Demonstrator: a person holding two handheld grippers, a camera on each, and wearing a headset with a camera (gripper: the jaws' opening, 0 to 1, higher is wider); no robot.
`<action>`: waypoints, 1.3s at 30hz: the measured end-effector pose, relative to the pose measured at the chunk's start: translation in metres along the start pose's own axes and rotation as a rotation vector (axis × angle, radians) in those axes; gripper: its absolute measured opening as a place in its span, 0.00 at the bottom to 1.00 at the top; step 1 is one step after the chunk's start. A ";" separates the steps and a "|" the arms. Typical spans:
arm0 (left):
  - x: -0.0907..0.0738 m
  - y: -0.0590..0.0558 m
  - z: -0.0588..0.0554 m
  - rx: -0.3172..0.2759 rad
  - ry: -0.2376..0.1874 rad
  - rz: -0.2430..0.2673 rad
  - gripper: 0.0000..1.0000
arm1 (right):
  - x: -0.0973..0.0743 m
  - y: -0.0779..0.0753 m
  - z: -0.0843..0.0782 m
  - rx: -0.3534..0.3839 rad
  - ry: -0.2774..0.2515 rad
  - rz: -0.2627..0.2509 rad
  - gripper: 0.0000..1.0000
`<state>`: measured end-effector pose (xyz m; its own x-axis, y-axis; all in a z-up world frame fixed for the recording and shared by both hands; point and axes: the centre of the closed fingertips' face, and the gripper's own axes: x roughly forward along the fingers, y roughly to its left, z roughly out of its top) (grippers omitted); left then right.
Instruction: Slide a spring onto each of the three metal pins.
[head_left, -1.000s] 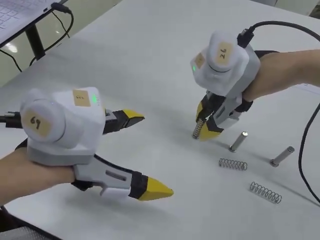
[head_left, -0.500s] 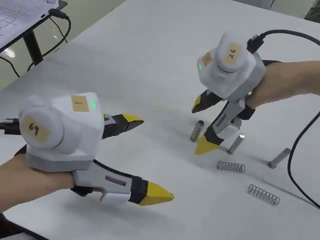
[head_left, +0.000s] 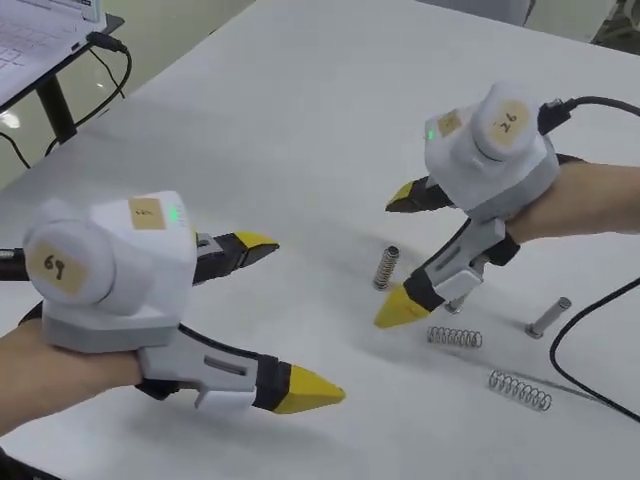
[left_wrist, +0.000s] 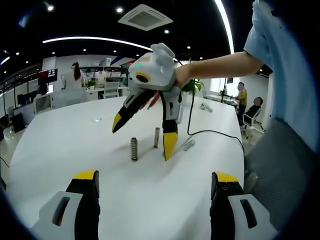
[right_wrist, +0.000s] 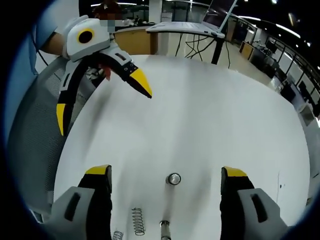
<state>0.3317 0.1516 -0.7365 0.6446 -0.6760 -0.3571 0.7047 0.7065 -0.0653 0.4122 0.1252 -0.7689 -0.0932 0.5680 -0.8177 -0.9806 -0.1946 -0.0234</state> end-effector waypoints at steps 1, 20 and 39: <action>0.000 0.000 0.001 0.000 -0.003 0.001 0.90 | -0.002 0.001 0.001 0.007 -0.010 -0.004 0.90; 0.001 0.001 0.014 0.019 -0.022 -0.015 0.89 | -0.052 0.009 0.001 0.150 -0.201 -0.174 0.93; 0.021 -0.015 0.033 0.060 -0.028 -0.082 0.86 | -0.106 0.039 -0.063 0.329 -0.239 -0.319 0.91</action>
<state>0.3447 0.1203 -0.7123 0.5916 -0.7373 -0.3262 0.7714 0.6353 -0.0369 0.3951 0.0071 -0.7192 0.2207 0.7321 -0.6444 -0.9653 0.2585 -0.0369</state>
